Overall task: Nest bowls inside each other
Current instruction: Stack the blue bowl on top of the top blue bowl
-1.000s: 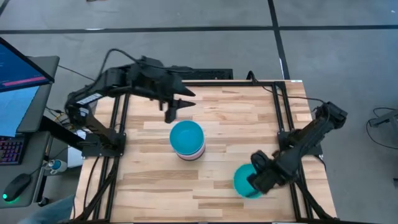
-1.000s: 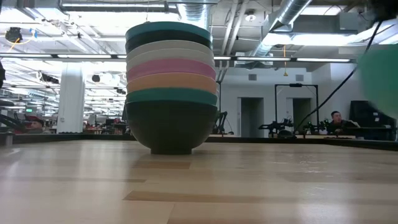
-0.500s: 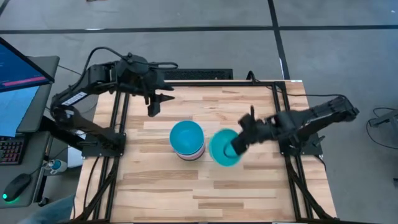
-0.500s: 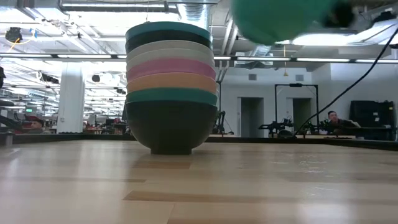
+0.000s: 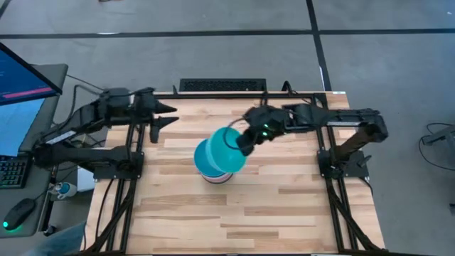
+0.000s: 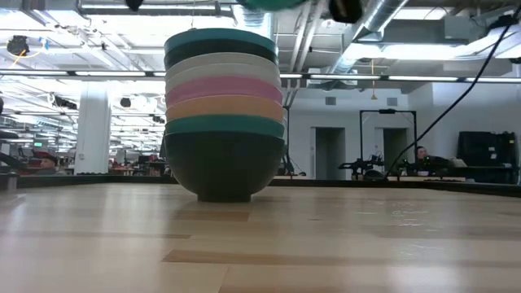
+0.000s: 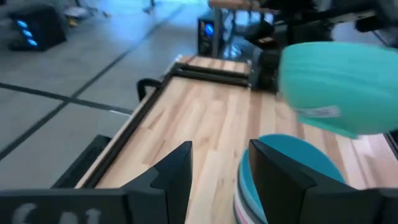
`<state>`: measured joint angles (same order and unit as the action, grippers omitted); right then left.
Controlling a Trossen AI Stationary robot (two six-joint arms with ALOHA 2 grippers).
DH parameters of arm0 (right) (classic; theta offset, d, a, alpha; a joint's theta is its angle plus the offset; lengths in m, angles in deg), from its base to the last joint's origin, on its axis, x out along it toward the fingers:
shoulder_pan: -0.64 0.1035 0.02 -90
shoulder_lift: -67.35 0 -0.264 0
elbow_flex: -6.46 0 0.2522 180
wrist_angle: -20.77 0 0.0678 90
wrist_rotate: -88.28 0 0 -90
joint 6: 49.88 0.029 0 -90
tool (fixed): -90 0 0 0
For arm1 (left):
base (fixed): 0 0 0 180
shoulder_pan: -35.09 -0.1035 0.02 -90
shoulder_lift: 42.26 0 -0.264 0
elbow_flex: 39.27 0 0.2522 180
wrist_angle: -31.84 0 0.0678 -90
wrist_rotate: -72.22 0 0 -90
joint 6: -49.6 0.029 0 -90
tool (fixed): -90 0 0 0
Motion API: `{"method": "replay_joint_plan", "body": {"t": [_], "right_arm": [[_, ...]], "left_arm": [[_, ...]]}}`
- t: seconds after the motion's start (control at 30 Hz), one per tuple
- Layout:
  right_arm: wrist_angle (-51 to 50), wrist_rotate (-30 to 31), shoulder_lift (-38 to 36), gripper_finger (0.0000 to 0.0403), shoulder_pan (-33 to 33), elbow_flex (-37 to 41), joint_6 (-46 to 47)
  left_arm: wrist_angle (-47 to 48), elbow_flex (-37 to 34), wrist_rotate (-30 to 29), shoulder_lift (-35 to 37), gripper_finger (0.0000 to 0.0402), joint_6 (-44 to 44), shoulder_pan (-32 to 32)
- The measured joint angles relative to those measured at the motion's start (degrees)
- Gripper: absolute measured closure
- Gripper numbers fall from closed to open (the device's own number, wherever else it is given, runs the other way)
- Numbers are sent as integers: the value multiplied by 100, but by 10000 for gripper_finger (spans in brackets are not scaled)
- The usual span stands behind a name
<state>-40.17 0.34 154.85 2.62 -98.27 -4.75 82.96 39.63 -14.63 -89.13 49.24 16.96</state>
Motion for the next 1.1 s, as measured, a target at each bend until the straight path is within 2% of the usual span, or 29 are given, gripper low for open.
{"method": "replay_joint_plan", "body": {"t": [0.2, 0.37, 0.53, 0.8, 1.1], "right_arm": [[-424, -494, 820, 384, -219, -1008, -213], [-1097, -524, 1403, 383, -264, -1476, -212], [-1217, -676, 1827, 387, -260, -1907, -53], [-1676, -679, 2341, 388, -382, -2364, 138], [-2394, -673, 2437, 388, -475, -2393, 401]], "left_arm": [[-552, -1022, -83, 1090, 252, -351, -4], [-884, -1756, -44, 1841, 252, -644, 4], [-978, -2255, -107, 2367, 252, -856, 7], [-1008, -2867, -147, 2795, 253, -1087, 7], [-1210, -3134, -256, 2887, 253, -1048, 7]]}}
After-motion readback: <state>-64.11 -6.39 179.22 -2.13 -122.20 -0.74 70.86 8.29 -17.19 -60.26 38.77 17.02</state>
